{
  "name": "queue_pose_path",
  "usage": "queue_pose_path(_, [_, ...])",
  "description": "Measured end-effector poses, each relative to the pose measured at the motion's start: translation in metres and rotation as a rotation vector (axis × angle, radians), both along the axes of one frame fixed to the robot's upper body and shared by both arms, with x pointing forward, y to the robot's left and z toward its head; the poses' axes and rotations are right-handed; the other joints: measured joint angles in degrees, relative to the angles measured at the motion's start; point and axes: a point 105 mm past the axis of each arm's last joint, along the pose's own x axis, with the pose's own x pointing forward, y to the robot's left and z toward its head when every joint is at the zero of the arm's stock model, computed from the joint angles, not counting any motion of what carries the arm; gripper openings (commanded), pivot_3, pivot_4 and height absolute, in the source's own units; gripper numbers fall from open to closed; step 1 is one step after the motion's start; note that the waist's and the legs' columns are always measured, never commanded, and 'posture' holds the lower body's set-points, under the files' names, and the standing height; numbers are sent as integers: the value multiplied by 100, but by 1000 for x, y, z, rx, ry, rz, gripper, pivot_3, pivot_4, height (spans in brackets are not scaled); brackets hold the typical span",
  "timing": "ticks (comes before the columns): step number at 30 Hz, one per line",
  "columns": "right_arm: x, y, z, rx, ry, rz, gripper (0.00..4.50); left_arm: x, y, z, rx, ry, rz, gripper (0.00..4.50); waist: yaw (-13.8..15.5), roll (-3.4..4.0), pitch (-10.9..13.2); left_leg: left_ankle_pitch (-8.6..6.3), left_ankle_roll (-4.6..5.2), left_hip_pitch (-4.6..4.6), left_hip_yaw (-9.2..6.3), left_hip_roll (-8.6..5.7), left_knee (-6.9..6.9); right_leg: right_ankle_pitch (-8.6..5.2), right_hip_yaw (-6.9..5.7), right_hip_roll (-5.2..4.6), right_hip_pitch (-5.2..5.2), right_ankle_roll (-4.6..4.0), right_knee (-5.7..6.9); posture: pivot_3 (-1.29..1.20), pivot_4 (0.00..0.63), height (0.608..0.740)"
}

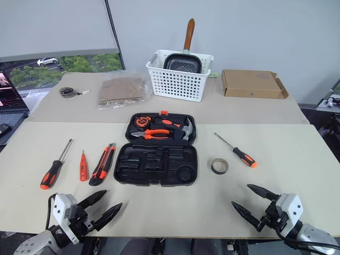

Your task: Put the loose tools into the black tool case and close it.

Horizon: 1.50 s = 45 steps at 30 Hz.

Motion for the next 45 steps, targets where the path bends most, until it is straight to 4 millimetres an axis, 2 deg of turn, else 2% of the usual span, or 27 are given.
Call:
queue_pose_path(2, [7, 13, 20, 9, -54, 76, 4432, 8, 6, 18, -2, -72, 15, 4500, 9, -3, 1, 0, 0, 3, 7, 15, 0, 0, -17, 0, 1, 0, -3, 0, 150, 700])
queue_pose_path(4, [12, 23, 31, 9, -73, 131, 4432, 18, 12, 32, -17, -116, 61, 4500, 17, -7, 1, 0, 0, 9, 12, 24, 0, 1, -34, -4, 6, 1, -6, 0, 150, 700])
queue_pose_path(7, [24, 50, 51, 28, -108, 254, 4432, 51, 49, 49, -34, -143, 317, 4500, 34, -19, 10, 5, -6, 15, 14, 40, 1, 18, -77, -8, 6, 3, -2, 0, 150, 700])
queue_pose_path(9, [26, 61, 61, 26, -129, 310, 4432, 60, 70, 56, -40, -151, 447, 4500, 53, -32, 10, 13, -16, 25, 18, 42, 3, 68, -85, -6, 11, 16, -3, 0, 150, 700])
queue_pose_path(13, [36, 86, 78, 45, -128, 430, 4432, 63, 130, 47, -45, -73, 738, 4500, 12, -57, 25, 21, 3, 26, 49, 55, 3, 79, -84, 5, 7, 9, 0, 0, 150, 700])
queue_pose_path(15, [38, 100, 90, 54, -146, 498, 4432, 61, 150, 48, 1, -54, 819, 4500, 13, -71, 32, 23, 7, 26, 49, 64, 2, 81, -84, 4, 1, 5, -8, 0, 150, 700])
queue_pose_path(17, [39, 111, 103, 51, -166, 555, 4432, 56, 160, 46, 54, -14, 855, 4500, 15, -73, 34, -5, -28, 27, 50, 62, 2, 88, -84, -5, -8, -10, -19, 0, 150, 700])
queue_pose_path(19, [40, 118, 107, 44, -166, 586, 4432, 52, 162, 38, 80, 33, 862, 4500, 50, -76, 34, -15, -29, 27, 52, 55, 2, 101, -88, -18, -6, -31, -25, 0, 150, 700])
queue_pose_path(23, [41, 125, 114, 56, -162, 626, 4432, 38, 153, 3, 124, 196, 800, 4500, 87, -78, 36, -29, -18, 27, 67, 43, 2, 105, -93, -45, -6, -34, -35, 0, 150, 700])
queue_pose_path(27, [38, 128, 116, 61, -155, 659, 4432, 40, 155, 1, 141, 212, 787, 4500, 136, -77, 36, -31, -20, 30, 77, 47, 1, 109, -122, -70, -9, -36, -34, 0, 150, 700])
queue_pose_path(30, [39, 130, 121, 55, -154, 671, 4500, 41, 158, -1, 140, 223, 784, 3822, 150, -68, 36, -30, -21, 31, 85, 60, 1, 113, -159, -85, -14, -28, -34, 0, 150, 700])
queue_pose_path(33, [39, 128, 123, 58, -146, 677, 4500, 43, 162, -1, 131, 221, 786, 2648, 168, -66, 35, -29, -24, 35, 85, 69, 1, 108, -206, -105, -11, -13, -35, 0, 150, 700])
queue_pose_path(34, [39, 128, 123, 55, -144, 678, 4500, 43, 162, -1, 129, 221, 786, 2437, 175, -65, 35, -29, -24, 35, 87, 68, 1, 110, -219, -114, -11, -11, -35, 0, 150, 700])
queue_pose_path(35, [39, 127, 123, 54, -143, 678, 4500, 44, 163, -1, 126, 221, 786, 1971, 182, -62, 34, -29, -25, 35, 89, 67, 1, 112, -226, -120, -11, -8, -35, 0, 150, 700])
queue_pose_path(38, [39, 123, 125, 49, -135, 668, 4500, 48, 162, 1, 107, 209, 766, 955, 216, -59, 34, -29, -24, 34, 94, 59, 1, 118, -238, -133, -10, 2, -41, 0, 150, 700])
queue_pose_path(42, [40, 120, 129, 36, -146, 665, 4500, 54, 163, 4, 99, 204, 738, 897, 225, -60, 34, -29, -24, 31, 95, 64, 1, 127, -252, -134, -9, 9, -59, 0, 150, 700])
queue_pose_path(45, [42, 118, 130, 37, -150, 652, 4500, 65, 165, 15, 125, 171, 706, 897, 221, -70, 39, -29, -25, 26, 95, 67, 1, 134, -265, -133, -10, 8, -69, 0, 150, 700])
